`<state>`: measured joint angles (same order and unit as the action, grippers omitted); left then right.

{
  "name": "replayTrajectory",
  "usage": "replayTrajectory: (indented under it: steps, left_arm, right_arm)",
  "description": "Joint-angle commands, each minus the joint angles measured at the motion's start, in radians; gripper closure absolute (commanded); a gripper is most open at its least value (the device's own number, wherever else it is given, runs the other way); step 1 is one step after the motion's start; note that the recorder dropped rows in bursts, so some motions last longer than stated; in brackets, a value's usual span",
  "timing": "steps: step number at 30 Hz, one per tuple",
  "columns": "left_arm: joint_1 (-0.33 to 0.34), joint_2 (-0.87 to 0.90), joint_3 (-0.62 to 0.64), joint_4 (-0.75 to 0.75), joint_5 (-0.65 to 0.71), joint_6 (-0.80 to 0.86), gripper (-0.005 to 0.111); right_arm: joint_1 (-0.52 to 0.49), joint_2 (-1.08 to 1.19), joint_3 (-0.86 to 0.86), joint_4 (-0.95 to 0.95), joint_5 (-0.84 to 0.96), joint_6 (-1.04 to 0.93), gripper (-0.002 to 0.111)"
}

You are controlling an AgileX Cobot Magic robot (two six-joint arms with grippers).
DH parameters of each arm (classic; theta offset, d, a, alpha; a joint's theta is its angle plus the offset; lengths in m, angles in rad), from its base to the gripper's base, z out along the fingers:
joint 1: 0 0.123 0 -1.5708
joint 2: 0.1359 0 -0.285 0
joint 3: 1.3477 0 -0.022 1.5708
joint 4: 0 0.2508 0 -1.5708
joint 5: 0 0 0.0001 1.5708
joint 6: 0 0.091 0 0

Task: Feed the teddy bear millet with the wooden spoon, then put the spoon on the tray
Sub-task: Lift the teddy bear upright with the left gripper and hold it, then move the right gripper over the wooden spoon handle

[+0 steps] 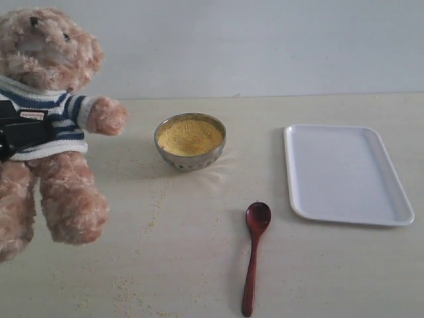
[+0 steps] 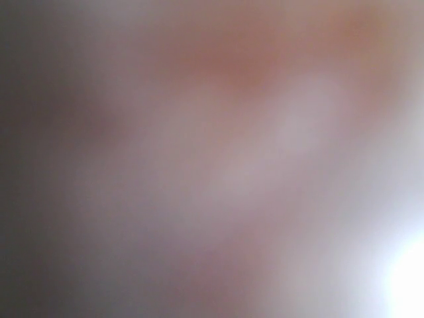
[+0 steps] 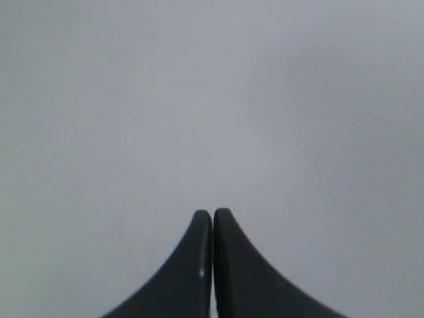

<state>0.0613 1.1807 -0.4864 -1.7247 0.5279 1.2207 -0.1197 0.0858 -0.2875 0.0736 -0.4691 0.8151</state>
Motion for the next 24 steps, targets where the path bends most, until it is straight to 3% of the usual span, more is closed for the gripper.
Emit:
replayTrajectory:
  steps: [1,3,4,8,10,13,16,19,24]
  left_arm:
    - [-0.002,-0.003,-0.003,-0.02,0.002,0.007,0.102]
    - [-0.002,-0.003,-0.003,-0.02,0.002,0.007,0.102]
    - [-0.002,-0.003,-0.003,-0.02,0.003,0.017,0.102]
    - [-0.002,-0.003,-0.003,-0.02,-0.007,0.113,0.102]
    - [-0.002,-0.003,-0.003,-0.02,-0.007,0.127,0.102]
    - [-0.002,-0.003,-0.003,-0.02,-0.009,0.127,0.102]
    - [-0.002,-0.003,-0.003,-0.02,-0.009,0.127,0.102]
    - [-0.002,-0.003,-0.003,-0.02,-0.015,0.129,0.102]
    - [-0.002,-0.003,-0.003,-0.02,-0.016,0.148,0.102]
  right_arm:
    - [0.001,0.271,-0.213,-0.687,-0.162,0.202,0.107]
    - [0.001,0.415,-0.297,-0.912,-0.121,0.199,0.107]
    - [0.001,0.575,-0.356,-1.071,0.038,0.239,0.107]
    - [0.001,0.952,-0.435,-1.044,0.71,0.345,0.107]
    - [0.014,1.009,-0.43,-0.913,0.843,0.282,0.107]
    - [0.115,0.99,-0.409,-0.719,0.828,0.065,0.107]
    - [0.354,0.985,-0.348,-0.654,0.827,0.06,0.107]
    - [0.595,1.033,-0.25,-0.709,0.7,0.277,0.107]
    - [0.778,1.161,-0.244,-1.01,0.763,0.672,0.107]
